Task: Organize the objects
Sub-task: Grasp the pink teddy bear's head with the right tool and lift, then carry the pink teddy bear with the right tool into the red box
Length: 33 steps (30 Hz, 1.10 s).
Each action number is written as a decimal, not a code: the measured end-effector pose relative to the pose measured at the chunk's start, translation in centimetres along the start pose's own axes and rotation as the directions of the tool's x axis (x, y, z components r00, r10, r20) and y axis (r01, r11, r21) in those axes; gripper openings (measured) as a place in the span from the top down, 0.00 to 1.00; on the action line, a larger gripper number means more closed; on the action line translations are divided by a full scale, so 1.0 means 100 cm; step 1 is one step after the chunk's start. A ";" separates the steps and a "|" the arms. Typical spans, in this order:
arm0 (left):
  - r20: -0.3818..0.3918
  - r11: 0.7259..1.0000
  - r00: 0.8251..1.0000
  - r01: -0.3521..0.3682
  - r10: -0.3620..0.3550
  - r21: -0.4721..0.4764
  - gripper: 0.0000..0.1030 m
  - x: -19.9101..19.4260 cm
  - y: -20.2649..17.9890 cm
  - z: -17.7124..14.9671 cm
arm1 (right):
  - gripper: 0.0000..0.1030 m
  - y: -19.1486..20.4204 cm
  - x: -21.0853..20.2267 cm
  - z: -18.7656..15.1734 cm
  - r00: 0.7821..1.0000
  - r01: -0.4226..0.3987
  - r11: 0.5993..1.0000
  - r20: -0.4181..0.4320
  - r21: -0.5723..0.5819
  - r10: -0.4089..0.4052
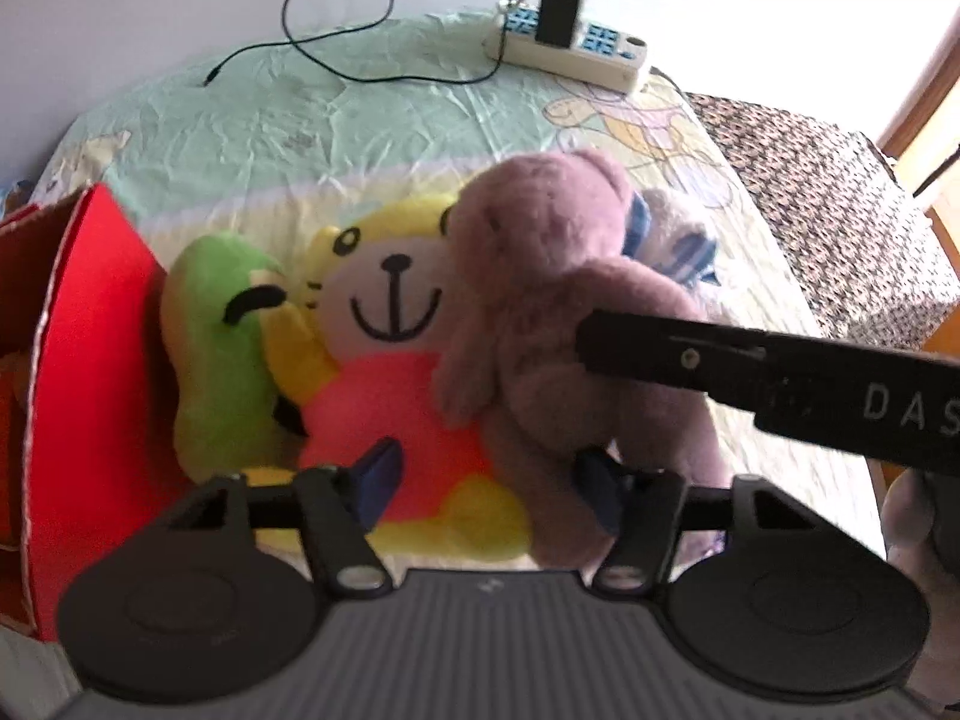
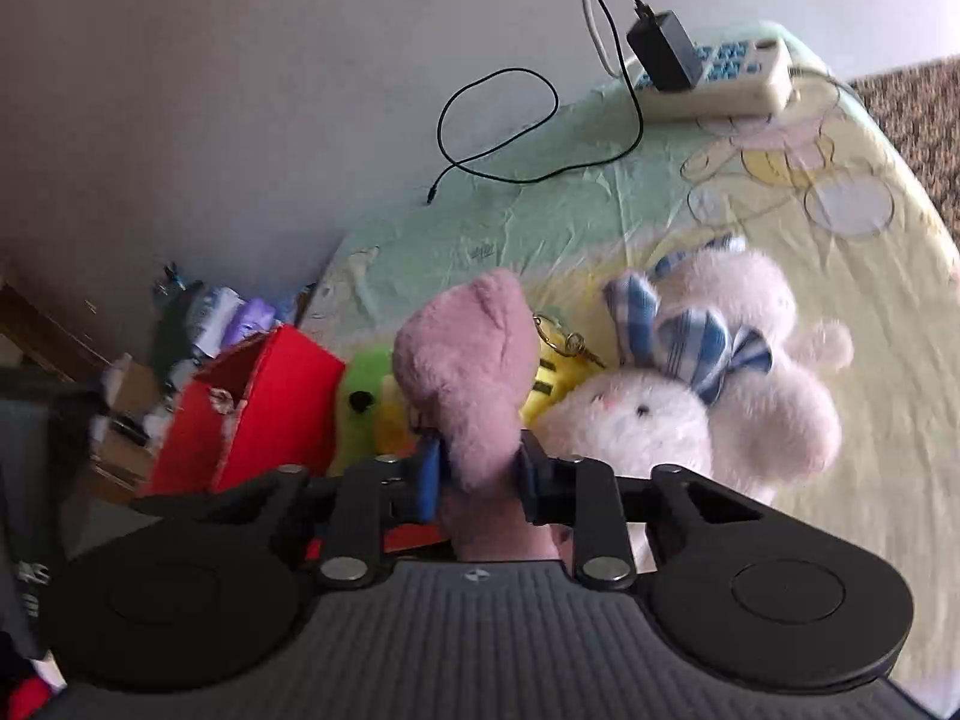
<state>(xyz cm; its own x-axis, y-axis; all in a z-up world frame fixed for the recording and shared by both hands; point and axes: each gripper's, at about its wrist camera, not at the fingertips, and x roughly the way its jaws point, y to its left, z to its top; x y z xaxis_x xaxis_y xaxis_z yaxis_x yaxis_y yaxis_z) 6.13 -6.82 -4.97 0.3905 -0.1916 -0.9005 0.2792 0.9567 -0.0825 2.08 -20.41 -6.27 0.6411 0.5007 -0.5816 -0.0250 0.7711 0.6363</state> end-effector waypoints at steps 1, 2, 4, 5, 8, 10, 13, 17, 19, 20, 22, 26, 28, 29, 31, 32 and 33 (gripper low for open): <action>0.000 1.000 1.000 0.004 -0.004 0.006 0.44 -0.001 -0.001 -0.001 | 0.78 0.000 -0.002 -0.002 1.000 -0.007 1.000 0.003 0.008 0.007; 0.001 1.000 1.000 0.004 -0.004 0.015 0.46 -0.002 -0.003 -0.002 | 0.78 -0.001 -0.006 -0.003 1.000 -0.020 1.000 0.005 0.020 0.020; 0.006 0.999 1.000 0.007 -0.007 0.033 0.52 -0.006 -0.005 -0.005 | 0.79 -0.002 -0.011 -0.006 0.999 -0.035 0.999 0.011 0.039 0.035; 0.011 0.999 1.000 0.007 -0.008 0.042 0.52 -0.008 -0.007 -0.007 | 0.80 -0.002 -0.015 -0.008 0.999 -0.039 0.998 0.017 0.048 0.039; 0.035 0.997 0.999 -0.001 -0.001 0.073 0.55 -0.017 -0.012 -0.011 | 0.80 -0.003 -0.023 -0.011 0.997 -0.070 0.994 0.035 0.081 0.067; 0.056 0.996 0.998 -0.006 0.000 0.093 0.57 -0.025 -0.015 -0.015 | 0.80 -0.002 -0.030 -0.014 0.995 -0.088 0.992 0.052 0.095 0.083; 0.083 0.994 0.997 -0.003 -0.006 0.111 0.60 -0.038 -0.017 -0.020 | 0.80 0.001 -0.038 -0.017 0.991 -0.115 0.987 0.078 0.108 0.107; 0.112 0.991 0.994 0.002 -0.016 0.130 0.67 -0.053 -0.015 -0.022 | 0.80 0.010 -0.046 -0.019 0.985 -0.146 0.982 0.110 0.122 0.133; 0.130 0.990 0.991 0.006 -0.024 0.139 0.69 -0.061 -0.013 -0.023 | 0.80 0.017 -0.049 -0.020 0.982 -0.158 0.981 0.127 0.115 0.143; 0.141 0.989 0.990 0.007 -0.027 0.145 0.69 -0.066 -0.011 -0.023 | 0.80 0.022 -0.051 -0.020 0.980 -0.161 0.981 0.138 0.107 0.145; 0.169 0.988 0.985 0.011 -0.038 0.156 0.70 -0.077 -0.007 -0.024 | 0.80 0.033 -0.055 -0.021 0.974 -0.174 0.981 0.163 0.087 0.158; 0.243 0.985 0.968 0.014 -0.056 0.172 0.70 -0.106 0.008 -0.027 | 0.80 0.064 -0.058 -0.021 0.957 -0.207 0.977 0.215 0.041 0.194; 0.286 0.985 0.956 0.008 -0.057 0.172 0.70 -0.121 0.022 -0.028 | 0.80 0.084 -0.056 -0.019 0.949 -0.220 0.975 0.234 0.008 0.212; 0.304 0.986 0.951 0.010 -0.061 0.166 0.70 -0.128 0.030 -0.028 | 0.80 0.094 -0.053 -0.018 0.945 -0.228 0.974 0.240 -0.008 0.223; 0.336 0.988 0.940 0.012 -0.063 0.152 0.70 -0.142 0.050 -0.030 | 0.80 0.116 -0.046 -0.015 0.938 -0.242 0.969 0.247 -0.040 0.245; 0.350 0.989 0.935 0.008 -0.059 0.145 0.70 -0.148 0.061 -0.031 | 0.80 0.126 -0.041 -0.014 0.935 -0.248 0.967 0.248 -0.053 0.254; 0.366 0.990 0.929 0.000 -0.052 0.139 0.70 -0.154 0.073 -0.032 | 0.80 0.137 -0.034 -0.013 0.932 -0.257 0.964 0.247 -0.066 0.265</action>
<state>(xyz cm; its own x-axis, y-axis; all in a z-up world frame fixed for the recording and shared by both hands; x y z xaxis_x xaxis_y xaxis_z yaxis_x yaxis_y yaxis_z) -0.67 3.79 6.98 0.6698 -0.3078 -0.6757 0.3985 0.9169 -0.0227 -1.46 -10.98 3.75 0.7802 0.5742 -0.2482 -0.2396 0.6408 0.7294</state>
